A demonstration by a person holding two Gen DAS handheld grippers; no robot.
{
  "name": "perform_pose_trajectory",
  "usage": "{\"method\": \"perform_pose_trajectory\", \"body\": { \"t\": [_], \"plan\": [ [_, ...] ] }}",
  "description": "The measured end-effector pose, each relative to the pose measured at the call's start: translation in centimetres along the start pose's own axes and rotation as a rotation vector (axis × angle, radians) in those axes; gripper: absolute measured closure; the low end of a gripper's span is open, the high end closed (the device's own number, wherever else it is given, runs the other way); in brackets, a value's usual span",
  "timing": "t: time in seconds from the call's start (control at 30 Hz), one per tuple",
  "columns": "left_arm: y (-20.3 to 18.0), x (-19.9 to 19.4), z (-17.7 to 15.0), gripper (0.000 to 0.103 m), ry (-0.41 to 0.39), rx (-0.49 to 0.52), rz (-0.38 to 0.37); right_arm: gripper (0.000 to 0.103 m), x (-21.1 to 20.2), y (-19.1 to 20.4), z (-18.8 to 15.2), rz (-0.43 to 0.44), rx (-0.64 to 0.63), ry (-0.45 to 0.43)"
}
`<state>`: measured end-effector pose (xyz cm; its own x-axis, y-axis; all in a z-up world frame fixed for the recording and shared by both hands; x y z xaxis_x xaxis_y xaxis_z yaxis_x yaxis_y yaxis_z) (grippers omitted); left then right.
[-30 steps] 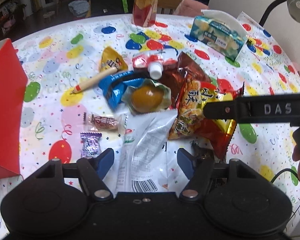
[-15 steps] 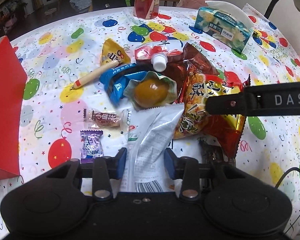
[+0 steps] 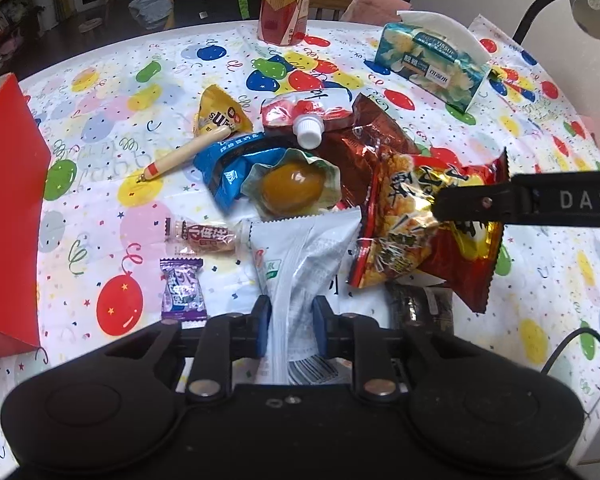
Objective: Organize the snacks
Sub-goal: 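Lift the white pastry with the left tool while the right tool carries the chip bag toward the box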
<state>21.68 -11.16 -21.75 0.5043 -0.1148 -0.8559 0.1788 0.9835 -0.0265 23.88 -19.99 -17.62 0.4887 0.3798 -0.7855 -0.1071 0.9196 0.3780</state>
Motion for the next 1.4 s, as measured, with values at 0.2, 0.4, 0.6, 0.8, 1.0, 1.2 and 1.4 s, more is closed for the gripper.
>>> {"method": "perform_pose_trajectory", "body": {
  "t": [0.2,0.4,0.6,0.8,1.0,1.2,1.4],
  "plan": [
    [1.0,-1.7,-0.3,0.085,-0.019,-0.018,-0.048,0.065,-2.0,0.6,-0.6,-0.019,0.018,-0.039],
    [1.3,-4.5,-0.6,0.085,-0.051,0.009,-0.093,0.066,-4.6,1.8,-1.1,-0.051,0.034,-0.097],
    [2.9,-7.9,-0.6,0.085,-0.100,0.010,-0.113,0.066,-7.1,5.0,-1.5,-0.027,0.029,-0.128],
    [6.0,-11.2,-0.3,0.092,-0.143,-0.006,-0.074,0.066,-8.2,9.5,-1.6,0.006,-0.021,-0.156],
    [8.9,-13.1,-0.4,0.103,-0.172,0.005,-0.048,0.066,-7.8,13.8,-1.9,0.032,-0.076,-0.166],
    [10.0,-12.1,-3.1,0.093,-0.104,0.032,-0.048,0.066,-7.2,15.6,-2.4,0.044,-0.082,-0.163],
    [9.9,-10.8,-4.6,0.039,-0.053,-0.018,-0.067,0.066,-7.1,14.6,-2.6,0.044,-0.068,-0.147]
  ]
}}
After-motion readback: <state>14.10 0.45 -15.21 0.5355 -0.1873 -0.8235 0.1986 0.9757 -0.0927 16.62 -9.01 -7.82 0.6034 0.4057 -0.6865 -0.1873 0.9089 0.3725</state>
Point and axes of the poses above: each gripper's, at about its wrist camera, not at the fingertips, and x roughly the way its jaws point, y to its left, z to its top, the point moved 8 cm from there along x, roughly the way its jaws point, and after that the axes turned 10 degrees about x, right-handed, at the moved point
